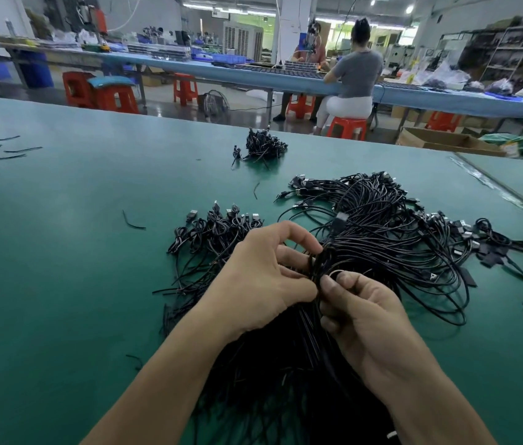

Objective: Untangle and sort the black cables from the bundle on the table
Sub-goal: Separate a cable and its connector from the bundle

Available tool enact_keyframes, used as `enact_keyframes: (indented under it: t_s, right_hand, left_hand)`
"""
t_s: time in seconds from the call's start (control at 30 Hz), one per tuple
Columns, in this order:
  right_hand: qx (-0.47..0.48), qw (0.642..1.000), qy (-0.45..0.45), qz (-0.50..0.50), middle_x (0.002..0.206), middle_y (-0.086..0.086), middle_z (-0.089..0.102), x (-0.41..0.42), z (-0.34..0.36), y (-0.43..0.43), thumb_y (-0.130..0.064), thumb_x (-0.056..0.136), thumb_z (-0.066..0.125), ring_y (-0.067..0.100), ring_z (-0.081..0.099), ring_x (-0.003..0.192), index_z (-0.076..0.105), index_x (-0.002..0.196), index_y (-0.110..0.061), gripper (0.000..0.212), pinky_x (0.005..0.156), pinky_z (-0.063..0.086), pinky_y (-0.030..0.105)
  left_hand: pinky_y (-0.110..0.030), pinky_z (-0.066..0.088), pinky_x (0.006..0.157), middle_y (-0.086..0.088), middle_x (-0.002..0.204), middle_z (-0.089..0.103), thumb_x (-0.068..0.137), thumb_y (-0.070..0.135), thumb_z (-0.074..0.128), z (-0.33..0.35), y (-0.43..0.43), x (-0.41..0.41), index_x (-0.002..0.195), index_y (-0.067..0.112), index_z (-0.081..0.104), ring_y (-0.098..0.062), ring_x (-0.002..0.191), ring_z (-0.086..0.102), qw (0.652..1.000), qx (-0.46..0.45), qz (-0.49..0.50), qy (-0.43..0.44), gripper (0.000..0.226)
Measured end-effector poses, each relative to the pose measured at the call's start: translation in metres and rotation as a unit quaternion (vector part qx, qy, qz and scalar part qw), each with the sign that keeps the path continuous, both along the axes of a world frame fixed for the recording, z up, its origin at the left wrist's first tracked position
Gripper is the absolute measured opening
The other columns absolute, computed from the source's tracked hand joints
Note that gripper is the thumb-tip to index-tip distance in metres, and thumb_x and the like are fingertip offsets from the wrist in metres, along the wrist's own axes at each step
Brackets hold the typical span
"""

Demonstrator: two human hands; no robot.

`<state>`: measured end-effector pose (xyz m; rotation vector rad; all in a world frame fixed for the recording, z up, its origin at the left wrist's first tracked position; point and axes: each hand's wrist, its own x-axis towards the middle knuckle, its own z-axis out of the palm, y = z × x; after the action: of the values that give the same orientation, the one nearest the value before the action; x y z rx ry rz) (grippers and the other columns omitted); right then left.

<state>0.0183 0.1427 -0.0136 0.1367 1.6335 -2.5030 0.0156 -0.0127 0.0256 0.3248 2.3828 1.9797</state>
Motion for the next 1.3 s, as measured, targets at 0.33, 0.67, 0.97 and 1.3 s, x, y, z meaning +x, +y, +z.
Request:
enact_keyframes:
  t_s: [0.33,0.67,0.97,1.3]
  right_hand:
    - [0.354,0.933,0.068,-0.026,0.082,-0.005,0.075,-0.001,0.002,0.017,-0.031,0.09,0.067,0.004,0.066,0.074,0.069,0.094,-0.025,0.008,0.063,0.048,0.02]
    - [0.672,0.723,0.163,-0.001,0.126,-0.014,0.042,0.004,-0.018,0.008,-0.036,0.103,0.044,0.002,0.04,0.092,0.033,0.15,-0.036,0.048,0.072,0.034,0.017]
    - [0.661,0.726,0.185,0.042,0.122,-0.021,0.042,0.008,-0.015,0.004,-0.045,0.101,0.043,0.002,0.047,0.107,0.047,0.137,-0.044,0.036,0.084,0.042,0.019]
    - [0.716,0.66,0.21,0.088,0.117,-0.005,0.033,-0.002,-0.009,-0.016,-0.037,0.102,0.046,0.015,0.04,0.114,0.039,0.144,-0.04,0.042,0.082,0.04,0.023]
  left_hand:
    - [-0.023,0.057,0.065,-0.006,0.085,0.078,0.071,-0.011,0.08,-0.008,-0.014,-0.037,0.082,0.015,0.065,-0.017,0.075,0.075,0.967,0.183,0.173,-0.033,0.032]
    - [-0.033,0.058,0.085,-0.006,0.097,0.074,0.079,0.005,0.081,-0.031,-0.063,-0.116,0.089,0.023,0.072,-0.018,0.087,0.069,0.921,-0.023,0.387,-0.041,0.023]
    - [-0.034,0.045,0.088,0.002,0.112,0.068,0.094,0.022,0.064,-0.026,-0.034,-0.084,0.106,0.027,0.073,-0.022,0.107,0.059,0.871,-0.306,0.36,0.132,0.016]
    - [-0.04,0.05,0.089,0.0,0.116,0.055,0.089,0.011,0.058,-0.032,-0.017,-0.049,0.116,0.032,0.065,-0.022,0.11,0.055,0.901,-0.346,0.259,0.044,0.035]
